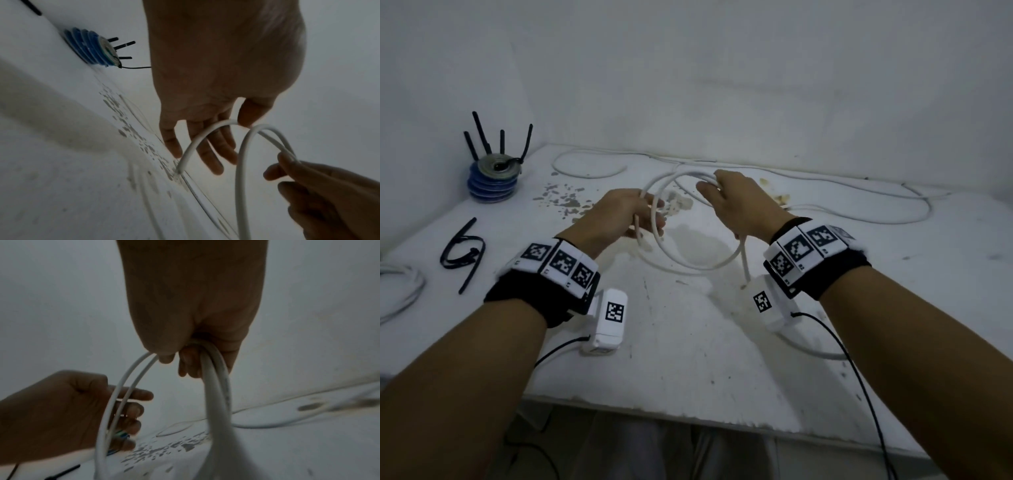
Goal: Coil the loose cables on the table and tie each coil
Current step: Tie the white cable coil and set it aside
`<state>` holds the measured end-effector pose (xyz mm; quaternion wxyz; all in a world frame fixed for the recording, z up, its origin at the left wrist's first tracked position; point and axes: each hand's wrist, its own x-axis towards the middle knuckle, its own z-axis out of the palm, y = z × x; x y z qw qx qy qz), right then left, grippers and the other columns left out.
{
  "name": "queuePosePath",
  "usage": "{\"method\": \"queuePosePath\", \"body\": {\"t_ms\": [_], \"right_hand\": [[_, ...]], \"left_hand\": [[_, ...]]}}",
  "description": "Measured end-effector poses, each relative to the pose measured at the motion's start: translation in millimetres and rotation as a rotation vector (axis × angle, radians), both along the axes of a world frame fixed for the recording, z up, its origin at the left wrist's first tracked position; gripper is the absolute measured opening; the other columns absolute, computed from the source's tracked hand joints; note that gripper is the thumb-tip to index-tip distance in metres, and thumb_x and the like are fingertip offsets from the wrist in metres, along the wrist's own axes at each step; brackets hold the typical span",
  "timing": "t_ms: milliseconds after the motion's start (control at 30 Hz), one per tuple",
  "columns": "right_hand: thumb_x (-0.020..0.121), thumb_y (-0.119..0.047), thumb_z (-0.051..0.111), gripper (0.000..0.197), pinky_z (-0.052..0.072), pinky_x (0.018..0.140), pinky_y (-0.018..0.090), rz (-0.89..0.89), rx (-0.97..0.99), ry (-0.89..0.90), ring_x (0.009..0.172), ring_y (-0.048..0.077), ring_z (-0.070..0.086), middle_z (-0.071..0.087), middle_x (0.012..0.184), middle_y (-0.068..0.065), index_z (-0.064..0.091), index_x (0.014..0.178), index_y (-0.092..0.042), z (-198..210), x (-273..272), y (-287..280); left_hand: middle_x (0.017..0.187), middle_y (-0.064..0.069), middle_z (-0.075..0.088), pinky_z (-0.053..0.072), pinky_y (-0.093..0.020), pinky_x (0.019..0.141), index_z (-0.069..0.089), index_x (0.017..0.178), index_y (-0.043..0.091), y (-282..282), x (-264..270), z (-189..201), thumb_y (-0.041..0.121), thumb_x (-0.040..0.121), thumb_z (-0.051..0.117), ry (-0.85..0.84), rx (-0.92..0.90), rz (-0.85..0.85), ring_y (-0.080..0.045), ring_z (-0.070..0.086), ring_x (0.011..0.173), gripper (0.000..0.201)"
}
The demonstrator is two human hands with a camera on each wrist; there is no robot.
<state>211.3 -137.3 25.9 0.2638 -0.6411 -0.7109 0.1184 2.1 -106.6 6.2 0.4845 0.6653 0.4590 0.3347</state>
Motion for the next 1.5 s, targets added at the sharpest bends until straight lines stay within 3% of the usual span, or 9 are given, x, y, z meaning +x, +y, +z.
{"method": "queuePosePath", "body": {"t_ms": [167,233,600,733,800,933,1033,1300,1500], "right_hand": [[0.096,-0.049,0.054,0.039,0.032,0.046,0.017,0.139,0.114,-0.095,0.054,0.008,0.043,0.05,0.064,-0.007,0.054,0.078,-0.014,-1.5,-6.2,-3.8],[0.095,-0.049,0.057,0.041,0.032,0.045,0.015,0.134,0.159,-0.002,0.048,0.005,0.04,0.047,0.058,-0.009,0.056,0.073,-0.015,-0.9,-3.4,-4.8],[0.093,-0.045,0.063,0.044,0.029,0.041,0.021,-0.039,0.047,0.623,0.04,0.016,0.031,0.043,0.048,0.005,0.069,0.07,-0.008,-1.5,46.5,-15.4],[0.091,-0.044,0.067,0.041,0.024,0.04,0.02,-0.078,0.032,0.751,0.043,0.016,0.026,0.044,0.064,0.016,0.071,0.076,-0.006,-5.4,52.5,-15.1],[0.091,-0.044,0.067,0.04,0.024,0.041,0.022,-0.049,0.017,0.7,0.043,0.017,0.026,0.04,0.058,0.012,0.072,0.076,-0.007,-2.5,45.8,-16.2],[0.092,-0.044,0.066,0.041,0.026,0.04,0.023,0.03,0.012,0.554,0.041,0.018,0.028,0.036,0.048,0.006,0.072,0.074,-0.008,8.8,19.9,-14.6],[0.092,-0.047,0.065,0.043,0.029,0.04,0.024,0.03,0.035,0.545,0.039,0.018,0.03,0.039,0.044,-0.001,0.071,0.072,-0.009,15.7,15.4,-11.3],[0.088,-0.048,0.069,0.043,0.032,0.043,0.021,-0.072,0.027,0.555,0.042,0.017,0.033,0.044,0.039,-0.01,0.072,0.069,-0.009,2.7,38.8,-14.0],[0.088,-0.047,0.07,0.045,0.031,0.043,0.02,-0.088,0.031,0.575,0.04,0.015,0.034,0.045,0.043,-0.003,0.071,0.073,-0.004,-5.1,43.6,-14.9]], "left_hand": [[0.063,-0.006,0.058,0.042,-0.027,0.053,0.069,0.082,0.008,-2.5,10.6,6.5,0.008,0.098,0.042,-0.082,0.103,0.0,-0.016,0.05,0.052,0.031],[0.057,0.001,0.051,0.032,-0.026,0.051,0.068,0.073,0.013,-0.8,10.8,2.9,0.012,0.1,0.048,-0.09,0.115,-0.008,-0.012,0.04,0.051,0.033],[0.045,0.008,0.049,0.03,-0.018,0.04,0.066,0.067,0.012,28.9,-26.4,-18.7,0.027,0.095,0.062,-0.272,0.035,0.519,-0.006,0.039,0.04,0.032],[0.055,-0.001,0.056,0.037,-0.023,0.046,0.066,0.069,0.008,21.9,-22.1,-14.1,0.016,0.095,0.053,0.012,-0.029,0.342,-0.016,0.052,0.05,0.03],[0.061,-0.008,0.062,0.043,-0.027,0.05,0.071,0.075,0.004,10.9,-12.6,-8.7,0.014,0.096,0.048,0.099,0.011,0.163,-0.02,0.061,0.053,0.032],[0.064,-0.001,0.058,0.036,-0.021,0.046,0.074,0.09,0.007,-9.5,25.4,7.0,0.031,0.103,0.047,0.061,0.124,-0.022,-0.012,0.047,0.05,0.039],[0.05,0.009,0.045,0.029,-0.023,0.046,0.075,0.087,0.008,-10.1,40.5,12.6,0.036,0.102,0.05,-0.031,0.163,0.011,-0.011,0.034,0.047,0.04],[0.058,0.002,0.043,0.027,-0.022,0.045,0.069,0.074,0.009,-0.2,37.9,0.3,0.033,0.099,0.057,-0.258,-0.061,0.276,-0.011,0.032,0.048,0.037],[0.053,0.007,0.041,0.028,-0.018,0.041,0.068,0.084,0.003,1.8,17.4,-6.5,0.031,0.101,0.054,-0.317,-0.169,0.15,-0.007,0.032,0.046,0.036]]}}
